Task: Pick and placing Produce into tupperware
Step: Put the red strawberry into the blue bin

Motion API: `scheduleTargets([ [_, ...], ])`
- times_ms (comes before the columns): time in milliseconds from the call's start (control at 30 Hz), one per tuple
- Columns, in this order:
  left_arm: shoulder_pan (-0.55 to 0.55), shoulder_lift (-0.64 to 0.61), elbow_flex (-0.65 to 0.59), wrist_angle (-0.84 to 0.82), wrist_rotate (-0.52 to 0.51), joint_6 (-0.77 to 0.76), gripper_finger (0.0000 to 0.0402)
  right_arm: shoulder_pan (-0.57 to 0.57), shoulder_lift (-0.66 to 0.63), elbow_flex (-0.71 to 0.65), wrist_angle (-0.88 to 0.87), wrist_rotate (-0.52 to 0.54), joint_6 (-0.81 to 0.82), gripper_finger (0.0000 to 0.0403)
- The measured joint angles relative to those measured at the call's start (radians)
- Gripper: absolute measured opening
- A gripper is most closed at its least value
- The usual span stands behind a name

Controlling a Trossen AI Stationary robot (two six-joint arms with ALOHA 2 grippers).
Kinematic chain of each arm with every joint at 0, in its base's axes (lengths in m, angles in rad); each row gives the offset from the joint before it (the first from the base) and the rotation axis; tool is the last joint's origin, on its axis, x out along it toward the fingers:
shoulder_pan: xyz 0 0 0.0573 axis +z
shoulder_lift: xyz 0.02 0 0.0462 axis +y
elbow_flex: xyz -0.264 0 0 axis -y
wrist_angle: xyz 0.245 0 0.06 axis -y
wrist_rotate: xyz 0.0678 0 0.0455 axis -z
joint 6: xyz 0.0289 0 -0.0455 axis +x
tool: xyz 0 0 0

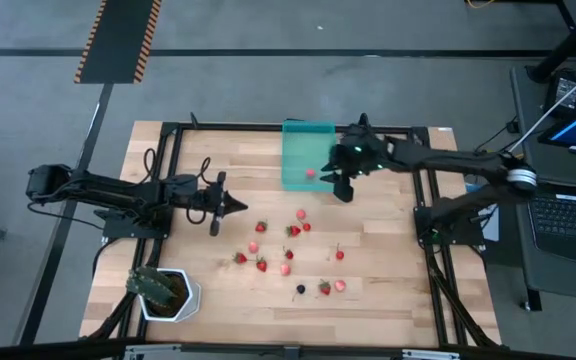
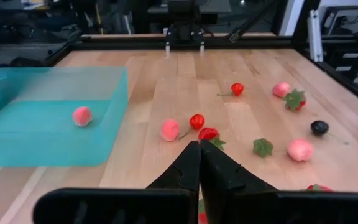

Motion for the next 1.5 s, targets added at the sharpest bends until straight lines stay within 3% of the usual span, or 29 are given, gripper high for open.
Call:
scheduleTargets([
  [267,-0.050,-0.097,0.000,0.000,0.000,-0.031,0.0017,0.069,-0.204,-0.261,0.223,0.000,0.073,0.0143],
  [733,-0.066,-0.132,0.000,-0.010,0.002,-0.073,0.0035,0.181,-0.309,-0.505,0.612,-0.079,0.090,0.0143],
  [833,-0.066,-0.132,0.000,-0.011,-0.040,-0.073,0.0036,0.193,-0.309,-0.552,0.689,-0.079,0.118,0.0143],
  [1033,-0.066,-0.130,0.000,-0.060,-0.127,-0.099,0.0072,0.197,-0.309,-0.579,0.706,-0.079,0.154,0.0143],
  [1300,-0.066,-0.129,0.009,-0.088,-0.158,-0.099,0.0144,0.197,-0.309,-0.579,0.712,-0.079,0.167,0.0143],
  [1500,-0.075,-0.094,0.137,-0.334,-0.209,-0.036,0.0160,0.197,-0.308,-0.579,0.712,-0.078,0.197,0.0143],
])
